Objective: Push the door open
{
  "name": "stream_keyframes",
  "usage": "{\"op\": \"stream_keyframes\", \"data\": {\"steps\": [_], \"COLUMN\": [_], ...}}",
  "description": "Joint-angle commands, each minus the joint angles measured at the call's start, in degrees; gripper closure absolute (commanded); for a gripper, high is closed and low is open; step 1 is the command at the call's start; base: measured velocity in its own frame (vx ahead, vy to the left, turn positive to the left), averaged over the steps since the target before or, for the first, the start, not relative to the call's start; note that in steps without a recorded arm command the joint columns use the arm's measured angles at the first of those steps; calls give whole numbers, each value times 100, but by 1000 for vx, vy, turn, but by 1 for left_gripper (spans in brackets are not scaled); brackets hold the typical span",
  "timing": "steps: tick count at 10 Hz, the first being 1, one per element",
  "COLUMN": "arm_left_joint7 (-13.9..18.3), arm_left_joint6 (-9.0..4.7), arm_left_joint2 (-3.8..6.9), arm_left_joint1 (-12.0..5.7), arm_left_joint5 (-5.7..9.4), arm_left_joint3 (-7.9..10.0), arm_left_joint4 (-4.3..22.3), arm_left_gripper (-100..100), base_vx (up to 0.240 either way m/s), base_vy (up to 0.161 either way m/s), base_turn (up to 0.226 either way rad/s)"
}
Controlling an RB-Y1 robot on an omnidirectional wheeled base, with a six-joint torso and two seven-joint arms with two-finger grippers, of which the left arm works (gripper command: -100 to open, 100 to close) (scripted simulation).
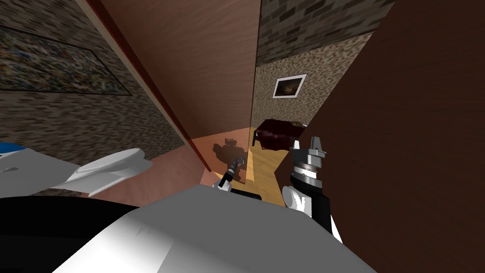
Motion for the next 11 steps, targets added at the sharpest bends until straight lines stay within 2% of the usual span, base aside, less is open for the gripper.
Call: {"op": "stream_keyframes", "data": {"steps": [1,2,4,11], "arm_left_joint7": [6,6,-29,-116], "arm_left_joint6": [-103,-103,-118,-153], "arm_left_joint2": [46,46,44,-45], "arm_left_joint1": [-129,-129,-157,-226], "arm_left_joint5": [46,46,92,206], "arm_left_joint3": [173,173,391,926], "arm_left_joint4": [166,166,210,317], "arm_left_gripper": [100,100,100,100], "base_vx": [112,71,123,147], "base_vy": [-119,-67,-98,-129], "base_turn": [78,29,63,71]}}
